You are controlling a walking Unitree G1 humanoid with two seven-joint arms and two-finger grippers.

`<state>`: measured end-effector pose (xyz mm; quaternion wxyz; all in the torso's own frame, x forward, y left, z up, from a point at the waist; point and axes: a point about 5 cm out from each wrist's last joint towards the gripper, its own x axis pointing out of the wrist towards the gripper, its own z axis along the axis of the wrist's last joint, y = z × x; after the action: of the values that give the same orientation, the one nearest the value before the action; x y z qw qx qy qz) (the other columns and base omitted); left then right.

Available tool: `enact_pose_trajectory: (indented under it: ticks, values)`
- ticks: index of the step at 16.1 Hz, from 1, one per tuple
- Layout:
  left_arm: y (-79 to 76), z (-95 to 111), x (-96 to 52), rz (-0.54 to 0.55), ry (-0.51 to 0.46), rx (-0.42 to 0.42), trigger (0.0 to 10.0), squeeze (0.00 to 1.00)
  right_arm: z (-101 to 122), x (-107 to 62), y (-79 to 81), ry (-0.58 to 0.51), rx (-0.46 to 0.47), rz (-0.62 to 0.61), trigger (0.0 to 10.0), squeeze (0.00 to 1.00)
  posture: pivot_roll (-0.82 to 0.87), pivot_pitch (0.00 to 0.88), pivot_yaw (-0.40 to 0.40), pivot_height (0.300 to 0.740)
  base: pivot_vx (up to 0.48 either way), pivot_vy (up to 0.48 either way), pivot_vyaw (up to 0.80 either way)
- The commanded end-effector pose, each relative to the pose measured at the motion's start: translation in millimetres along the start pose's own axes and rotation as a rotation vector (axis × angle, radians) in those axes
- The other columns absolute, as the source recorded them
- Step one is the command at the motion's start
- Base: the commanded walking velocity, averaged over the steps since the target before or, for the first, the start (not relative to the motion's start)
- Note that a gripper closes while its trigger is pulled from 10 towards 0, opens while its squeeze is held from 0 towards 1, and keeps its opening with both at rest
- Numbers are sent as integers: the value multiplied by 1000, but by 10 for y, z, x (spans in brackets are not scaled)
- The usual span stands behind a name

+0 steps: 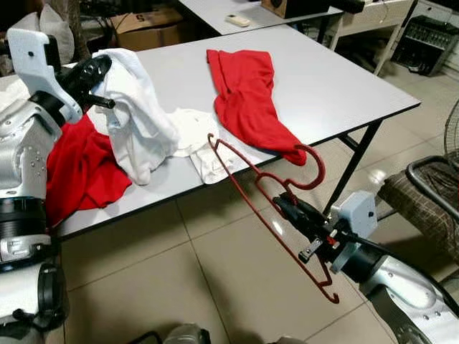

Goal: Hang hanger

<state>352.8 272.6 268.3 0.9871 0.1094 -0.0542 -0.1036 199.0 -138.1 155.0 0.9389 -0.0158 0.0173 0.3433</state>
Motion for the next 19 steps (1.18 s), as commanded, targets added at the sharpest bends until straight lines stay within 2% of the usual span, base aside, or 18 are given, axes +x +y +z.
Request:
enact_pose_trajectory:
  ticks: [1, 2, 5, 8, 10, 11, 12, 13, 14, 15, 17, 19]
  values:
    - [34, -17, 14, 40, 37, 97, 0, 0, -10, -6, -1, 19, -3, 8, 10000, 0, -94, 0, 53, 740, 0, 0, 0]
    - [-1, -81, 38, 44, 49, 80, 0, 0, -49, -28, -6, 41, -18, 8, 10000, 0, -99, 0, 58, 740, 0, 0, 0]
    - [-160, -86, 86, -32, 31, 21, 0, 0, -46, 4, -11, 38, -22, 10, 10000, 0, -93, 0, 57, 740, 0, 0, 0]
    - [-159, -124, 93, -17, 40, 58, 0, 0, -45, 31, 10, 35, -22, 19, 10000, 0, -89, 0, 47, 740, 0, 0, 0]
    - [-68, -138, 70, 74, 60, 141, 0, 0, -78, 42, 0, 52, -23, 12, 10000, 0, -81, 0, 39, 740, 0, 0, 0]
    - [18, -138, 55, 153, 71, 187, 0, 0, -114, 52, -18, 77, -23, 1, 10000, 0, -75, 0, 33, 740, 0, 0, 0]
    - [291, -58, -26, 353, 60, 254, 0, 0, -200, 87, -44, 139, -23, 6, 10000, 0, -59, 0, 27, 740, 0, 0, 0]
    - [291, -58, -26, 353, 60, 254, 0, 0, -200, 87, -44, 139, -23, 6, 10000, 0, -59, 0, 27, 740, 0, 0, 0]
    - [409, 39, -76, 425, 30, 289, 0, 0, -211, 101, -40, 146, -19, 27, 10000, 0, -49, 0, 24, 740, 0, 0, 0]
    - [454, 95, -96, 445, 11, 299, 0, 0, -251, 109, -33, 172, -16, 49, 10000, 0, -38, 0, 28, 740, 0, 0, 0]
    - [440, 80, -76, 424, 13, 303, 0, 0, -378, 90, -34, 271, -17, 60, 10000, 0, -45, 0, 35, 740, 0, 0, 0]
    - [341, 37, -10, 389, 9, 299, 0, 0, -414, 73, -223, 298, -37, -94, 10000, 0, -46, 0, 37, 740, 0, 0, 0]
